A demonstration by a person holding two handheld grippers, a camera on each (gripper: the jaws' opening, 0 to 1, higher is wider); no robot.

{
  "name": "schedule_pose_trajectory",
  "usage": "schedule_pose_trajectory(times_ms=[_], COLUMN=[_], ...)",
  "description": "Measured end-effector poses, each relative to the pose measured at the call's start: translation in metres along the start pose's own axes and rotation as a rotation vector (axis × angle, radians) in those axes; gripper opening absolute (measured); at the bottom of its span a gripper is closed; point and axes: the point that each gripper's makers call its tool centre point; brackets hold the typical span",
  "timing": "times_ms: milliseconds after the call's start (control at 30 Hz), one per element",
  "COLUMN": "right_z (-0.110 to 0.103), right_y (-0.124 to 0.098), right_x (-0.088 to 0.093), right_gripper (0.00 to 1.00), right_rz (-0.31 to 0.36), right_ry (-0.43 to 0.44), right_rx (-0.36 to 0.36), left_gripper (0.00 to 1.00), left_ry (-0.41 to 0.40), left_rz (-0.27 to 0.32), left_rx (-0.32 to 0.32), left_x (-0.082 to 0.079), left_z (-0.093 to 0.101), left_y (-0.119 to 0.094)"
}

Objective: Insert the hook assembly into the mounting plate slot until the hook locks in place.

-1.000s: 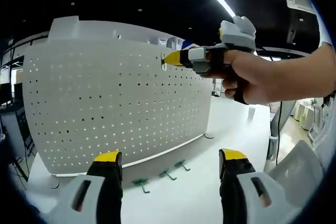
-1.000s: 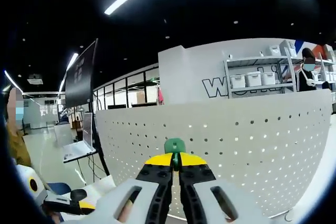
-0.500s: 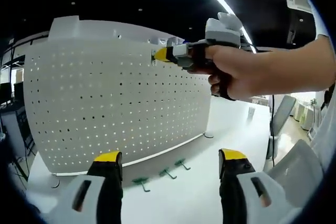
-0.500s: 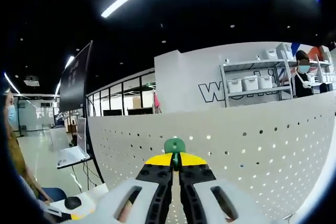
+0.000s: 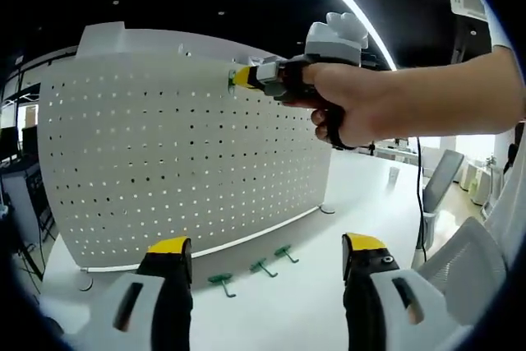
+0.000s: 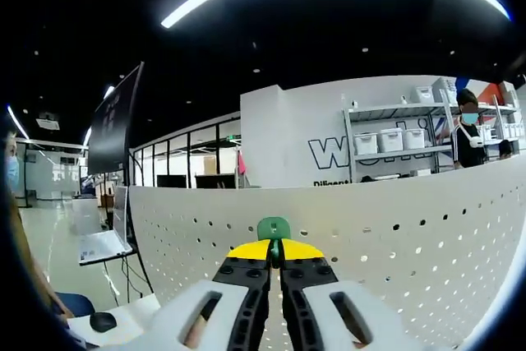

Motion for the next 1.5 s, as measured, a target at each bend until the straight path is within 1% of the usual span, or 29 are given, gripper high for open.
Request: schedule_pose_trajectory(times_ms=[100, 267, 433, 500, 600, 833, 967, 1167, 1233, 1300, 1333, 1400, 1500], right_z=[0.002, -0.001, 0.001, 0.002, 0.001, 0.001, -0.001, 0.0, -0.001, 0.0, 0.0, 0.001, 0.002], right_y=[0.004, 0.008, 0.01, 0.011, 0.013, 0.015, 0.016, 0.019, 0.019, 0.019, 0.019, 0.019, 0.019], right_x=[0.001, 0.003, 0.006, 0.008, 0.008, 0.011, 0.013, 0.013, 0.013, 0.013, 0.013, 0.013, 0.013], right_gripper=[0.0, 0.0, 0.0, 0.0, 0.0, 0.0, 0.01, 0.01, 0.01, 0.01, 0.01, 0.01, 0.01], right_rz=[-0.008, -0.018, -0.022, -0.025, -0.025, -0.031, -0.048, -0.052, -0.05, -0.049, -0.053, -0.048, -0.05], right_ry=[0.004, -0.014, -0.005, 0.013, 0.002, 0.011, 0.013, 0.041, 0.034, 0.058, 0.047, 0.07, 0.068], right_rx=[0.008, 0.007, 0.01, 0.013, 0.009, 0.021, 0.049, 0.145, 0.165, 0.196, 0.199, 0.212, 0.224], left_gripper=[0.76, 0.76, 0.76, 0.76, 0.76, 0.75, 0.75, 0.75, 0.74, 0.74, 0.74, 0.74, 0.74], left_ry=[0.001, -0.003, -0.006, -0.009, -0.01, -0.013, -0.012, -0.017, -0.015, -0.014, -0.013, -0.012, -0.014], left_rz=[-0.004, -0.006, -0.012, -0.015, -0.017, -0.025, -0.029, -0.028, -0.027, -0.027, -0.026, -0.022, -0.023], left_rx=[-0.005, -0.008, -0.009, -0.009, -0.009, -0.006, -0.007, -0.005, -0.004, -0.001, 0.001, 0.005, 0.008], left_x=[0.001, 0.001, 0.003, 0.004, 0.005, 0.007, 0.008, 0.008, 0.007, 0.007, 0.006, 0.005, 0.006], left_z=[-0.001, -0.003, -0.004, -0.005, -0.006, -0.006, -0.007, -0.003, -0.002, 0.0, 0.001, 0.003, 0.004], left_y=[-0.001, -0.001, -0.002, -0.001, 0.0, 0.001, 0.001, -0.001, -0.002, -0.002, -0.002, -0.002, -0.003])
Point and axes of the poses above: the point that each gripper's makers call its tool centre point, and the gripper's own axes: y roughly forward along the fingers, z roughly to its right, x roughly out of its underside, and after that the axes turned 9 degrees about -y, right-handed
